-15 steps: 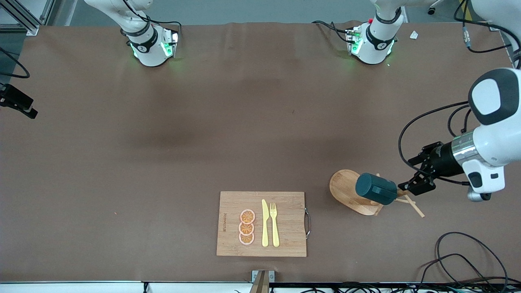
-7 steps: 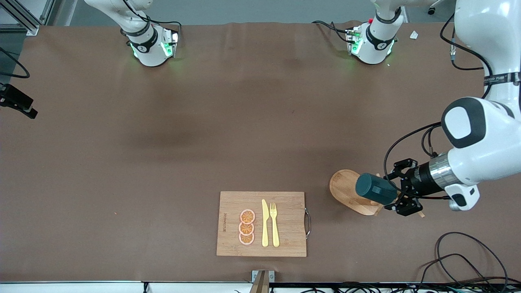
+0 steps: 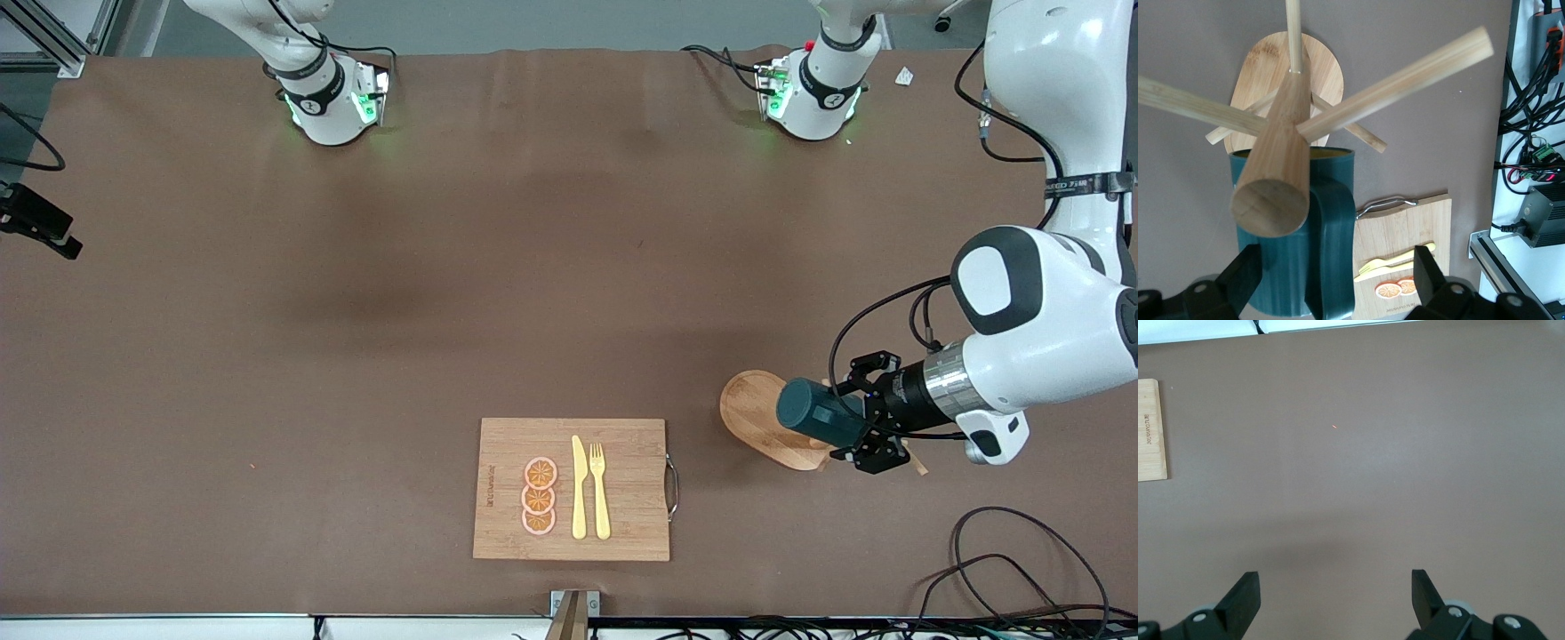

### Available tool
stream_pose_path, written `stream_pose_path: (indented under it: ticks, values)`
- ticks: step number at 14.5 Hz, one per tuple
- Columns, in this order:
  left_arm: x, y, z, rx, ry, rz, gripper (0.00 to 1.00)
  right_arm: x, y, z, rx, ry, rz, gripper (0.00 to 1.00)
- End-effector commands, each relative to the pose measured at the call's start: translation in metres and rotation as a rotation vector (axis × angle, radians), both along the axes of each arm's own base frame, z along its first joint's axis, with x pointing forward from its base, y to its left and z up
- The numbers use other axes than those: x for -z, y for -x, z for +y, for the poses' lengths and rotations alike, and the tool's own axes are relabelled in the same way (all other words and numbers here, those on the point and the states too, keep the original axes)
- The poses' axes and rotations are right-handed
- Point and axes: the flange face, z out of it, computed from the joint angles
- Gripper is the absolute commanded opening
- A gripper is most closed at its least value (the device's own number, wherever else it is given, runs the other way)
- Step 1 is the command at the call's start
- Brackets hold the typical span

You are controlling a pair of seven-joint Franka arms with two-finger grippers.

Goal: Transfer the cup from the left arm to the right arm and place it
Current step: 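Close the left gripper on the teal mug's body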

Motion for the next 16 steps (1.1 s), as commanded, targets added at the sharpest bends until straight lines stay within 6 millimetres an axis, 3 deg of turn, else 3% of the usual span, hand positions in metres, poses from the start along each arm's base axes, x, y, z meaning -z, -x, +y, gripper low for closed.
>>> stream_pose_path:
  ticks: [1,11,14,16]
  values:
    - [0.004,-0.004,-0.004,-0.014,0.014,0.008,1.0,0.0,0.004,-0.003,-0.004,-0.02,-0.003,1.0]
    - [0.023,-0.005,-0.007,-0.013,0.019,0.035,0.98,0.0,0.004,-0.003,-0.004,-0.02,-0.003,1.0]
    - [0.026,-0.005,-0.007,-0.015,0.021,0.04,0.85,-0.001,0.004,-0.004,-0.002,-0.02,-0.003,1.0]
    - [0.026,-0.005,-0.008,-0.015,0.022,0.043,0.69,-0.001,0.005,-0.005,-0.001,-0.02,-0.003,1.0]
